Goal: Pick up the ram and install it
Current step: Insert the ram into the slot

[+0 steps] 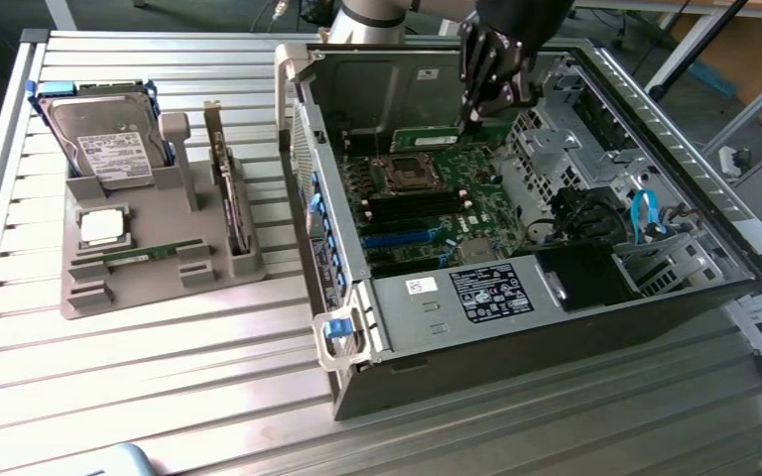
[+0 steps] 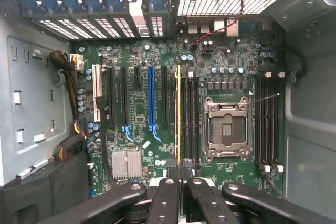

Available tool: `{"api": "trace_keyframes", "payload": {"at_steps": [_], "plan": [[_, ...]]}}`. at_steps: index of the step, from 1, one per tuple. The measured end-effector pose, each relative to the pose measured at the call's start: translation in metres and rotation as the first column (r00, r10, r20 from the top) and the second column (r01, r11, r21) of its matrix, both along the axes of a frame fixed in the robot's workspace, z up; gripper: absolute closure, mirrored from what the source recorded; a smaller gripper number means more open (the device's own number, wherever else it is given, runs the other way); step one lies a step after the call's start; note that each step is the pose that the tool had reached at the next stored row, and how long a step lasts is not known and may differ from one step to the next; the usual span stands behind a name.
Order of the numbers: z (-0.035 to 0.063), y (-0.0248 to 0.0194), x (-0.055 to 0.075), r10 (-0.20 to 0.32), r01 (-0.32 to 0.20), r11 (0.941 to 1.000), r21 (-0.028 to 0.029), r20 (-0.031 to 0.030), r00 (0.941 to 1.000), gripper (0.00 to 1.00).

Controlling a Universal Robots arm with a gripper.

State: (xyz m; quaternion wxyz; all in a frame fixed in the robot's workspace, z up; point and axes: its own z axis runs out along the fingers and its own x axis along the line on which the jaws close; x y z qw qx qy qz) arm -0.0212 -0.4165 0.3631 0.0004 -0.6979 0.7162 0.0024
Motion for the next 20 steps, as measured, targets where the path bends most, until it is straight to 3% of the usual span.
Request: {"api": "trace_keyframes", "payload": {"at_steps": [20], "plan": [[-0.0176,0.0,0.0,-0.001,0.001,1.0,-0.0001,0.0092,1.0,0.88]]}}
